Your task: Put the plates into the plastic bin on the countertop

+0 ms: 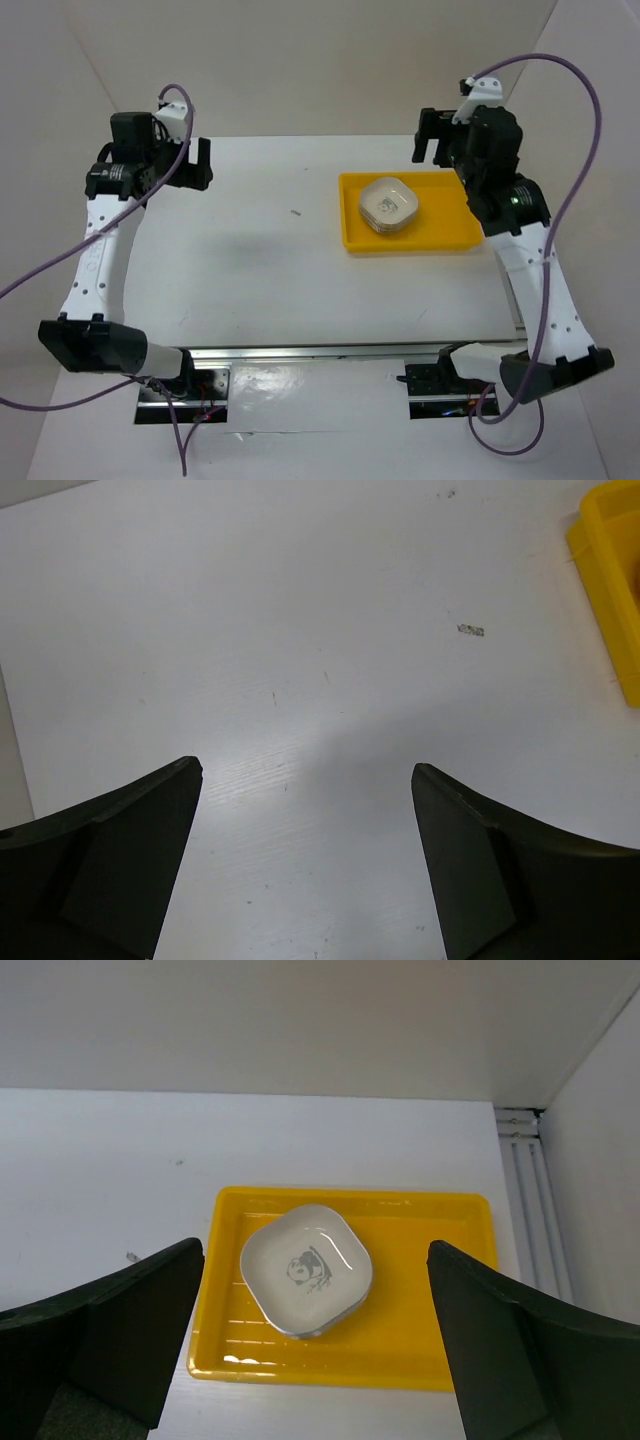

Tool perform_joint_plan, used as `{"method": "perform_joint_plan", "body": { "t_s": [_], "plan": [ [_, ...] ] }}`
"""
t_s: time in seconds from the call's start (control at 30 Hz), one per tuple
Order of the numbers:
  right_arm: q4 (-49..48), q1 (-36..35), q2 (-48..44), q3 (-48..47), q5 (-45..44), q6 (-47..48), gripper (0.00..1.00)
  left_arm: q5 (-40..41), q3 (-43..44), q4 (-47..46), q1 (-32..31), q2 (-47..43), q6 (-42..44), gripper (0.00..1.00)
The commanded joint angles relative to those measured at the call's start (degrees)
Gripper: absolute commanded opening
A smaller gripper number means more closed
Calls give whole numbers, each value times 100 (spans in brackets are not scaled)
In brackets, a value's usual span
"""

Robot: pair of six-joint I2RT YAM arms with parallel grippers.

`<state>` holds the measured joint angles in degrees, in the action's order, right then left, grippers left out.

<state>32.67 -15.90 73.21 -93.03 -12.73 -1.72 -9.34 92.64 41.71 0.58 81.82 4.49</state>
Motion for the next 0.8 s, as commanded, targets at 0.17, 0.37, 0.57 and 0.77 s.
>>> {"method": "perform_joint_plan", "body": {
  "t_s": [0.17, 0.37, 0.57, 0.77],
  "plan": [
    [1188, -36, -1106, -232, -89, -198, 100, -110, -9, 784, 91, -1273, 113, 99],
    [1813, -36, -1283, -602, -326, -198, 100, -164, 69, 1076, 91, -1722, 113, 99],
    [1814, -36, -1458, -550, -379, -136, 100, -164, 17, 1216, 91, -1897, 113, 99],
    [1866, -36, -1511, -671, -379, -136, 100, -164, 17, 1216, 91, -1898, 61, 99]
  ]
}}
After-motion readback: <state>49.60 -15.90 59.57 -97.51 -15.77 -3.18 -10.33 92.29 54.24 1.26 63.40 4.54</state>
